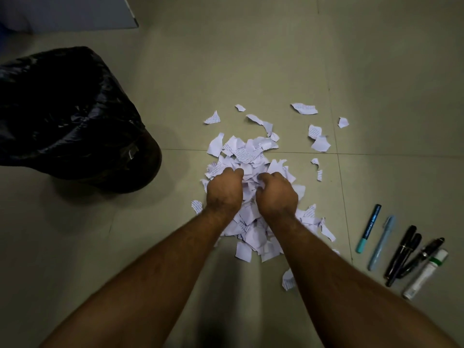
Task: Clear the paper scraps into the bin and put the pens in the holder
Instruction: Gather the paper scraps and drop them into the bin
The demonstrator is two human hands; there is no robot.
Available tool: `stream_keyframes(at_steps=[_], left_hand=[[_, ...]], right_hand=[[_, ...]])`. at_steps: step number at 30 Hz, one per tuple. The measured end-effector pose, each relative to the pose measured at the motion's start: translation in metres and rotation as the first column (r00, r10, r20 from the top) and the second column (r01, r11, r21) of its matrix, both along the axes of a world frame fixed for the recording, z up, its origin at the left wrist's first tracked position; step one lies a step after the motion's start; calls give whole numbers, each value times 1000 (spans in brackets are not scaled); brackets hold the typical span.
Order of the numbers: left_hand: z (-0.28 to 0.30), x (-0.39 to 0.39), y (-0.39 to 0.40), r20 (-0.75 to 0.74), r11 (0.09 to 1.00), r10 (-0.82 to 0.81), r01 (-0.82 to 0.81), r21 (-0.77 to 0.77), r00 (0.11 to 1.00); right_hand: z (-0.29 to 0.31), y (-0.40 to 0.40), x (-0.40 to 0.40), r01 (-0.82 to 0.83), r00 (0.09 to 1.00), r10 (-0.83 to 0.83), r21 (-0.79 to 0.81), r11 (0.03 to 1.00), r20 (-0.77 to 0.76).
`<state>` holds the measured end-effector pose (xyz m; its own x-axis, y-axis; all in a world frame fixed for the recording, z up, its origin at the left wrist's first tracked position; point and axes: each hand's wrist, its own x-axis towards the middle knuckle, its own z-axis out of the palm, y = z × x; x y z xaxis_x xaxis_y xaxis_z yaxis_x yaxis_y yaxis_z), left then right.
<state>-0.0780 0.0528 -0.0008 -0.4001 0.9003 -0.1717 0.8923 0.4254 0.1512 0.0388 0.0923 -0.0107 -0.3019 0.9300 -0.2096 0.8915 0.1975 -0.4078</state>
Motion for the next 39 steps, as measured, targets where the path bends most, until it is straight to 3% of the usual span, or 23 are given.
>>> stream_keyframes(at_steps=[3,6,10,16,25,34,39], left_hand=[[-3,-4,0,119,997,40,-47,57,992],[0,-5,-1,288,968,174,-217,125,942],[15,-11,3,407,923,271,-356,148,872],[71,-39,3,383,922,255,-343,179,888],[168,-95,-2,305,920,217,-298,253,927],[252,-190,-38,327,769,351,-469,434,877],[259,-246,-60,361,690,432,-560,458,827]], right_hand=[[1,1,-1,29,997,-29,0,1000,-67],[6,4,-1,94,983,-95,-16,995,-159],[24,7,-6,261,904,-266,-59,963,-335],[67,0,-39,289,819,-287,-74,954,-497],[167,2,-108,211,724,-164,-11,977,-670],[240,-24,-218,38,611,-110,-109,993,-784],[251,-43,-282,-74,638,-28,-97,993,-769]])
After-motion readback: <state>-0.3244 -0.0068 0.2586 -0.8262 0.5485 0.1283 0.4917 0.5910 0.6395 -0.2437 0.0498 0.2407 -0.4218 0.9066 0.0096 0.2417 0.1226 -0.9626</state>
